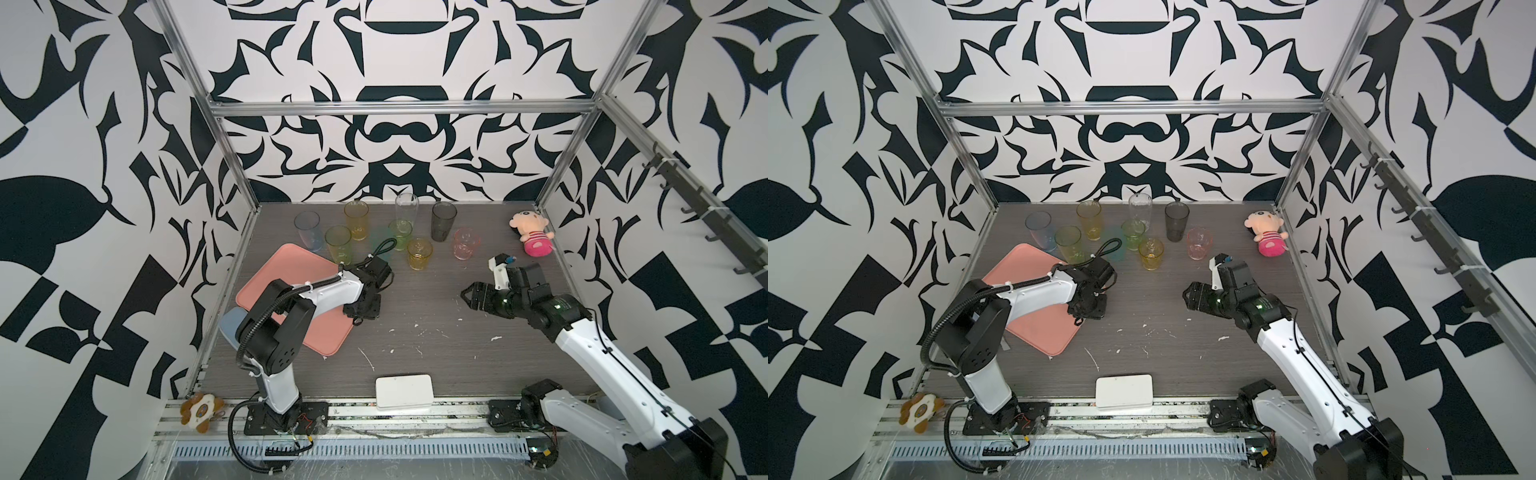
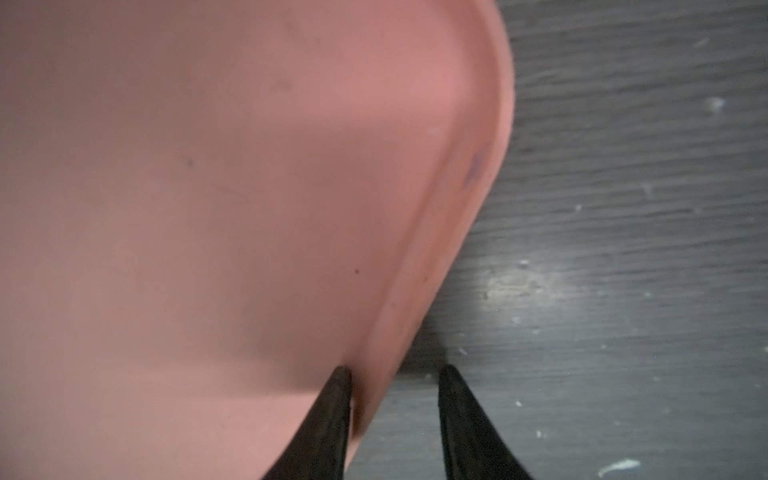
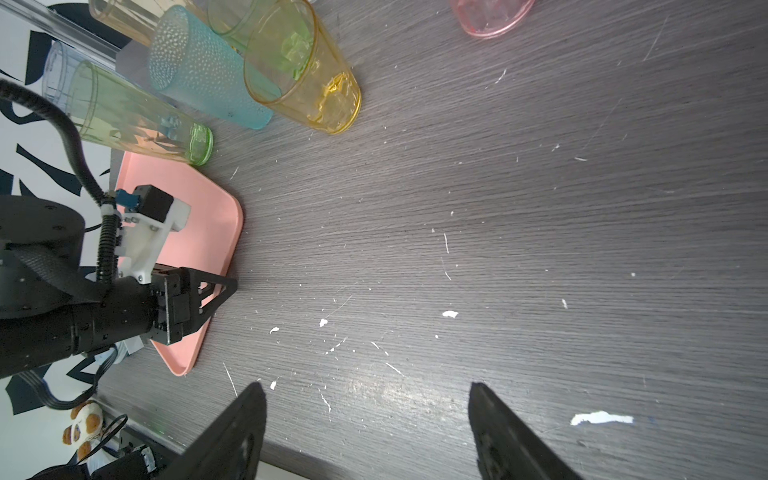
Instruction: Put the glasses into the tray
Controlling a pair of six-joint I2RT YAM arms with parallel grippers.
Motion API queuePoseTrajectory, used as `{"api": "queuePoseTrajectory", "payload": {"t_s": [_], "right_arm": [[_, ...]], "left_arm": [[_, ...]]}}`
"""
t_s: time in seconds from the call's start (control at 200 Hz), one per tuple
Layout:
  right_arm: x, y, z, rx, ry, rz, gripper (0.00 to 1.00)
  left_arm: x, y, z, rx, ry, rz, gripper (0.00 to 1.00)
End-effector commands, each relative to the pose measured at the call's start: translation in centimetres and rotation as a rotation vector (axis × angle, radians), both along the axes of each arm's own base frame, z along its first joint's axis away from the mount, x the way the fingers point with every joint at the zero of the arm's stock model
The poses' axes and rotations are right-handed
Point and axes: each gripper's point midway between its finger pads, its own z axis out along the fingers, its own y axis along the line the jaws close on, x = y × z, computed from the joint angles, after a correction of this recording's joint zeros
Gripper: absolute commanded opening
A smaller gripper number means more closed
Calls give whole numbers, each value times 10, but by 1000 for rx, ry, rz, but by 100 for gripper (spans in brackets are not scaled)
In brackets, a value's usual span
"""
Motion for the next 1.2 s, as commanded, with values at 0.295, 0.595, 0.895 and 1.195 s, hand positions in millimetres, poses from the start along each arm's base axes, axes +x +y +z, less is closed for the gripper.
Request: {"api": "queuePoseTrajectory", "payload": {"t_s": [0.295,0.595,0.895,1.195], "right_arm": [[-6,-11,-5,-28,-4,-47,79],[-12,-13,-13,-29,9,-56,79],[-18,-14,-20,-20,22,-60,72],[-21,-10,-37,-1,52,-74,65]], "left_arm": [[-10,-75,-16,-141,85,-50,26],[1,-107,-12,-177,77,-51,19],[8,-140,-13,-244,94,-30,14],[19,-175,-10,-335,85,29,13]]}}
